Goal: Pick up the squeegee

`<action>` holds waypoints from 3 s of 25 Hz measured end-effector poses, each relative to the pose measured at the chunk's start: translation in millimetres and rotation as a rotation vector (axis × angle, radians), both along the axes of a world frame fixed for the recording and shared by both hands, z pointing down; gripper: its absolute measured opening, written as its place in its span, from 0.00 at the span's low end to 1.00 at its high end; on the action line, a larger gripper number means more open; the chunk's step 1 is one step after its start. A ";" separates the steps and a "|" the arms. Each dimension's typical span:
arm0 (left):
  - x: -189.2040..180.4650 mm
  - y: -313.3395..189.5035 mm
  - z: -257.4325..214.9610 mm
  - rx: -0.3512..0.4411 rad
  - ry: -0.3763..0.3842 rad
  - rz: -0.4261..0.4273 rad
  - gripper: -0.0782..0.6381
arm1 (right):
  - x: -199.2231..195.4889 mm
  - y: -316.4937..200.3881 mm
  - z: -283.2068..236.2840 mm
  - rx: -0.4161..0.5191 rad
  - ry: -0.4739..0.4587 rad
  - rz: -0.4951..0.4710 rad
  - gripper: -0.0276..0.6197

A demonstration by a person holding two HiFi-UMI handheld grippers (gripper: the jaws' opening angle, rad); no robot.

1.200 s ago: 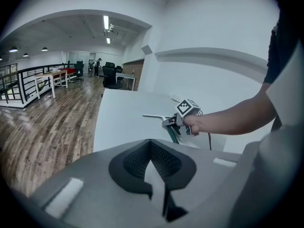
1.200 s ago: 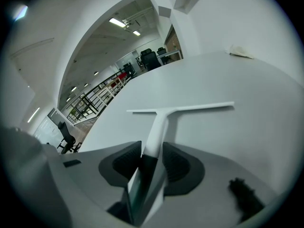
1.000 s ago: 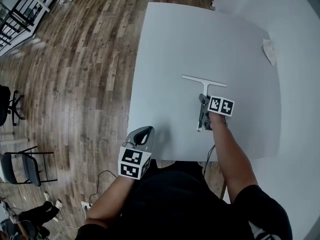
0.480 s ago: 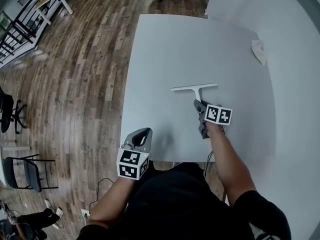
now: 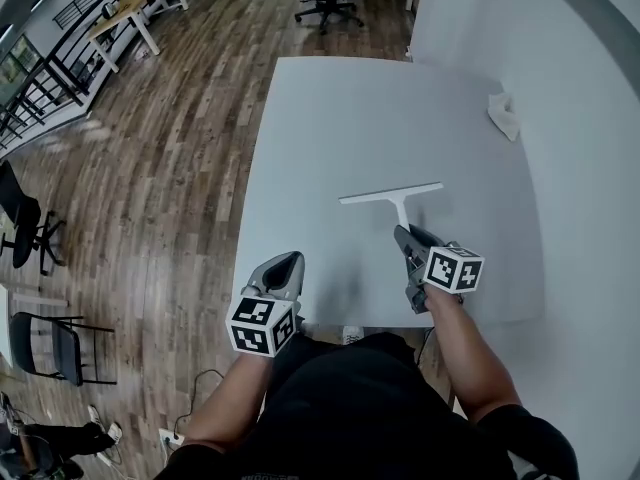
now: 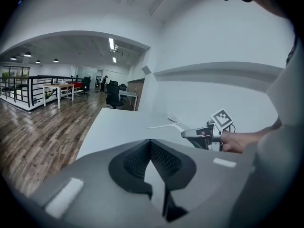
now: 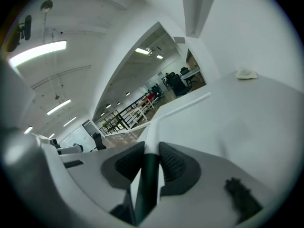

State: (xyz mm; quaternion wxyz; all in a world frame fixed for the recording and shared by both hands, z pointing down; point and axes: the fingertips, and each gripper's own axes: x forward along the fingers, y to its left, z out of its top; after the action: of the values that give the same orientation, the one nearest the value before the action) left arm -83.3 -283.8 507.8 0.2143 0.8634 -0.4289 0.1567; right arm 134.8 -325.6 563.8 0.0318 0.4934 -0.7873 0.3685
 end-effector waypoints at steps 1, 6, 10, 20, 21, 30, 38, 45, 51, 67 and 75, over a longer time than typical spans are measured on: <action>1.7 6.9 -2.3 0.006 0.005 -0.001 0.12 | 1.6 9.9 -9.0 0.020 -0.012 0.005 0.20; -12.3 53.5 -5.7 0.024 0.007 0.008 0.12 | -13.8 66.1 -46.7 0.111 -0.087 0.028 0.20; -14.9 62.6 -10.1 0.020 -0.004 0.008 0.12 | -21.3 77.3 -58.5 0.138 -0.078 -0.004 0.20; -9.5 60.7 -29.2 0.059 0.029 0.039 0.12 | -36.8 91.9 -70.6 0.173 -0.049 -0.032 0.20; -8.9 61.9 -31.2 0.057 0.035 0.046 0.12 | -39.0 93.8 -72.3 0.170 -0.049 -0.034 0.20; -74.6 107.7 -30.5 0.034 0.087 0.062 0.12 | -109.4 147.7 -85.6 0.176 -0.017 -0.009 0.20; -114.6 144.9 -33.9 0.070 0.092 0.118 0.12 | -141.5 196.8 -99.4 0.181 0.003 0.072 0.20; -106.6 170.6 -11.6 0.042 0.104 0.246 0.12 | -153.0 248.8 -94.2 0.170 0.036 0.150 0.20; -79.5 191.6 -24.2 0.050 0.111 0.313 0.12 | -133.4 284.7 -107.2 0.166 0.057 0.201 0.20; 21.2 244.3 -33.1 0.067 0.101 0.288 0.12 | -40.3 324.0 -122.0 0.183 -0.012 0.182 0.20; 29.5 241.7 -32.1 0.075 0.046 0.298 0.12 | -34.7 320.9 -109.3 0.181 -0.045 0.165 0.20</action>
State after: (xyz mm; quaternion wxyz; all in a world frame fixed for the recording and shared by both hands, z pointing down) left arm -53.7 -42.1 475.6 0.1659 0.9283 -0.2966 0.1508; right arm 100.1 -4.7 454.5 -0.0611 0.5491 -0.7745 0.3082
